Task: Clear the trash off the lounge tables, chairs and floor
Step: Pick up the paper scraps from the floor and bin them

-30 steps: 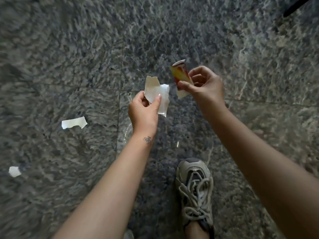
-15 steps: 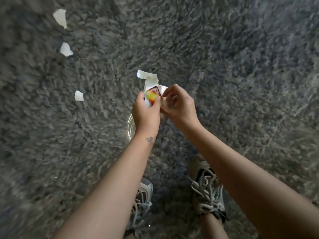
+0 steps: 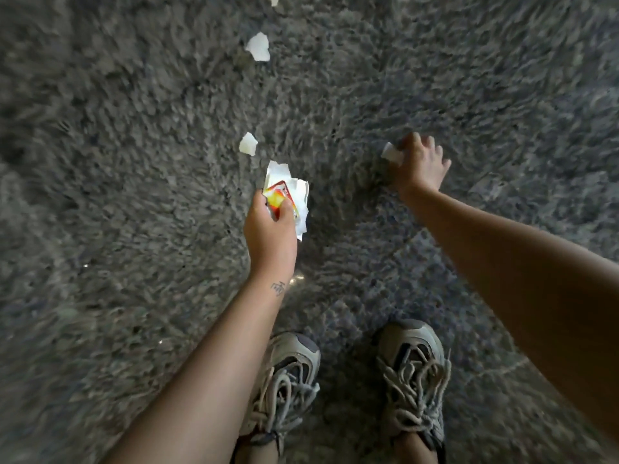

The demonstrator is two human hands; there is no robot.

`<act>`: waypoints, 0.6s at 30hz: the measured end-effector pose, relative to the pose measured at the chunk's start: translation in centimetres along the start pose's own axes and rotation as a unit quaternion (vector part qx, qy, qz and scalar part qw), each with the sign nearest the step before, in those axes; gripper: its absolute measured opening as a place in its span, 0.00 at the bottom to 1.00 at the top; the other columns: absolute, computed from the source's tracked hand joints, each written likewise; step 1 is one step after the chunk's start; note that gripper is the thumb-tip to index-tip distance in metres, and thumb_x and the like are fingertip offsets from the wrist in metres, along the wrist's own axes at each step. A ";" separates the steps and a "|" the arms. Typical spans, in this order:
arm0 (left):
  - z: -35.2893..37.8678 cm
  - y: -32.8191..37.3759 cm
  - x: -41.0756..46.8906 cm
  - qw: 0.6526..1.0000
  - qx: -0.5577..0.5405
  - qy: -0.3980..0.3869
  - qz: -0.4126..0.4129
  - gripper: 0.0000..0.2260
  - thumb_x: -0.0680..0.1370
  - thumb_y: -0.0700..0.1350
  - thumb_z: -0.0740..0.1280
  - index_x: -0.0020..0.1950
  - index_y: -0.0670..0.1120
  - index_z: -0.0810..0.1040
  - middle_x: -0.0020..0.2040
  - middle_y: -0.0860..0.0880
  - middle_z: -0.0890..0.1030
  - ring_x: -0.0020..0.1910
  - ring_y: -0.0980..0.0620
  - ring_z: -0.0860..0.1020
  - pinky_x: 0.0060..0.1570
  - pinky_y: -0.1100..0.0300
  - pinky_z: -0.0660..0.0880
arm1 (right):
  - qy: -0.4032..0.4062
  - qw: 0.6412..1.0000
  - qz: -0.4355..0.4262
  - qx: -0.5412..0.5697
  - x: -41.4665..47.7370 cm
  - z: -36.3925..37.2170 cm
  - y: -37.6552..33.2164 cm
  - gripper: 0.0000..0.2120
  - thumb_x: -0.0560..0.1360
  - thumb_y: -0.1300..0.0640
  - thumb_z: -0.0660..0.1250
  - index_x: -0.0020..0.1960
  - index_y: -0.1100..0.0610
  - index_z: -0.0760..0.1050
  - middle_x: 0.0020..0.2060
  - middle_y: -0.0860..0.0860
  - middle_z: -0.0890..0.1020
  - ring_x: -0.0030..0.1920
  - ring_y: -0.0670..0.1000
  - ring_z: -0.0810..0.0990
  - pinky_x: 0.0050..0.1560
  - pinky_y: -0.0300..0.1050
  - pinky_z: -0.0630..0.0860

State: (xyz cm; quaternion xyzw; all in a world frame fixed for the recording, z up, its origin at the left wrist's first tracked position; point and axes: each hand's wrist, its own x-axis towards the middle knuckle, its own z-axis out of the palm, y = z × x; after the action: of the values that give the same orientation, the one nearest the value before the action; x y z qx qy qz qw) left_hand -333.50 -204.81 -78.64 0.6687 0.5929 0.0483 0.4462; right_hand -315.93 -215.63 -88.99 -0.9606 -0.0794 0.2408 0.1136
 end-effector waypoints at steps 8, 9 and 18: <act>-3.7 0.3 -3.0 0.997 -0.025 0.042 -0.060 0.06 0.77 0.39 0.63 0.50 0.37 0.74 0.48 0.39 0.80 0.48 0.40 0.77 0.51 0.46 0.73 | -0.051 0.996 -0.019 0.070 -5.4 -3.0 -2.4 0.04 0.72 0.58 0.68 0.46 0.57 0.78 0.50 0.57 0.80 0.53 0.58 0.76 0.57 0.52 0.70; -4.4 1.0 -3.5 0.996 -0.035 0.053 -0.066 0.06 0.77 0.40 0.63 0.50 0.37 0.75 0.49 0.40 0.80 0.48 0.40 0.78 0.51 0.47 0.73 | -0.060 0.994 -0.031 0.081 -6.4 -4.1 -3.2 0.04 0.71 0.58 0.69 0.45 0.58 0.78 0.48 0.57 0.82 0.51 0.58 0.78 0.55 0.51 0.72; -12.9 7.1 -6.4 0.971 -0.128 0.156 -0.131 0.05 0.77 0.41 0.63 0.50 0.41 0.75 0.46 0.44 0.80 0.43 0.46 0.79 0.39 0.59 0.71 | -0.139 0.970 -0.192 0.047 -11.1 -13.3 -12.6 0.03 0.69 0.58 0.71 0.42 0.56 0.80 0.42 0.54 0.84 0.47 0.55 0.79 0.53 0.48 0.70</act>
State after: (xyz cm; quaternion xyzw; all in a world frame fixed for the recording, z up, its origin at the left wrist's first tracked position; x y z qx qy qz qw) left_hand -337.70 -202.49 -63.26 0.5071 0.7264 0.1684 0.4323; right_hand -320.43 -208.17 -69.39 -0.8780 -0.2656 0.3496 0.1908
